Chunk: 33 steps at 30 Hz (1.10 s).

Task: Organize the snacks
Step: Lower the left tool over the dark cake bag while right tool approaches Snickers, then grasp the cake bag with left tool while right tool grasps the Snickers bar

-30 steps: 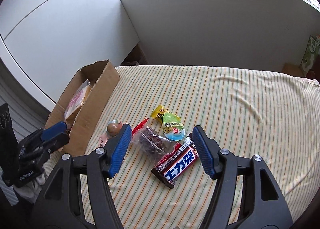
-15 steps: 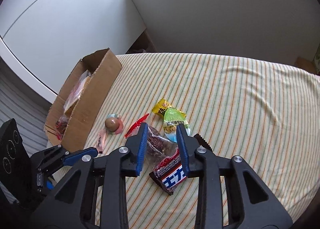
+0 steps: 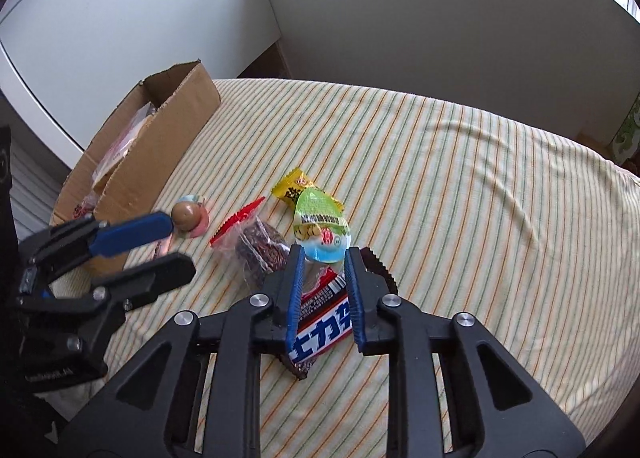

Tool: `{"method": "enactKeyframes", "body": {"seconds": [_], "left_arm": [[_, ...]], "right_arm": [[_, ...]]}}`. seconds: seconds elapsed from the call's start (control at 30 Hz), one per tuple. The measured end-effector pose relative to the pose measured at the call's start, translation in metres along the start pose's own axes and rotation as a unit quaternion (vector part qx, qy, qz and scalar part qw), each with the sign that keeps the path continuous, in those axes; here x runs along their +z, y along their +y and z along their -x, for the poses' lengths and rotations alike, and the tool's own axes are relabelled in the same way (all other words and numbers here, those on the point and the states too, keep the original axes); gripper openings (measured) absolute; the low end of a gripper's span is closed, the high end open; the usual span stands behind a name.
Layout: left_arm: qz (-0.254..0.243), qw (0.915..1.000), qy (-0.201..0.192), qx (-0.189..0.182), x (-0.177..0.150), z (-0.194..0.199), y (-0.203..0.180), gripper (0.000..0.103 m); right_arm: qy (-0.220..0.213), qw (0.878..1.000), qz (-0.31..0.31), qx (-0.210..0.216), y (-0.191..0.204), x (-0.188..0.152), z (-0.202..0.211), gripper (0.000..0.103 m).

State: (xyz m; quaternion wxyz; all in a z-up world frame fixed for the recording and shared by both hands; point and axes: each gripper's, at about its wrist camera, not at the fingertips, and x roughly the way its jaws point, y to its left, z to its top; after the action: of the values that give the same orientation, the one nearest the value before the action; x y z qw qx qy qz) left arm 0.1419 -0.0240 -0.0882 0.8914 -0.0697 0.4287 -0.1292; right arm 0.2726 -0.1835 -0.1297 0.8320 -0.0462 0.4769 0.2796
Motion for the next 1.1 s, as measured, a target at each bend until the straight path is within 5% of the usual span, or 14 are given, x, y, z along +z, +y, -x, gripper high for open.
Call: {"method": "enactKeyframes", "body": {"seconds": [0.33,0.73,0.87,1.1], "left_arm": [[-0.039,0.9978,0.025,0.048,0.024,-0.047,-0.017,0.041],[-0.08,0.9933,0.049,0.067,0.012,-0.06,-0.016,0.042],[-0.094,0.9917,0.044,0.076,0.004,-0.052,-0.012,0.042],[-0.106,0.9903,0.041,0.081,-0.003,-0.044,-0.009,0.042]], "right_arm": [[-0.003,0.997,0.053,-0.054,0.001,-0.018,0.01,0.022],[-0.01,0.996,0.073,-0.05,0.029,-0.032,0.017,0.023],[-0.01,0.991,0.103,-0.079,0.041,-0.034,0.01,0.043],[0.017,0.985,0.125,-0.12,0.026,-0.042,0.013,0.047]]}}
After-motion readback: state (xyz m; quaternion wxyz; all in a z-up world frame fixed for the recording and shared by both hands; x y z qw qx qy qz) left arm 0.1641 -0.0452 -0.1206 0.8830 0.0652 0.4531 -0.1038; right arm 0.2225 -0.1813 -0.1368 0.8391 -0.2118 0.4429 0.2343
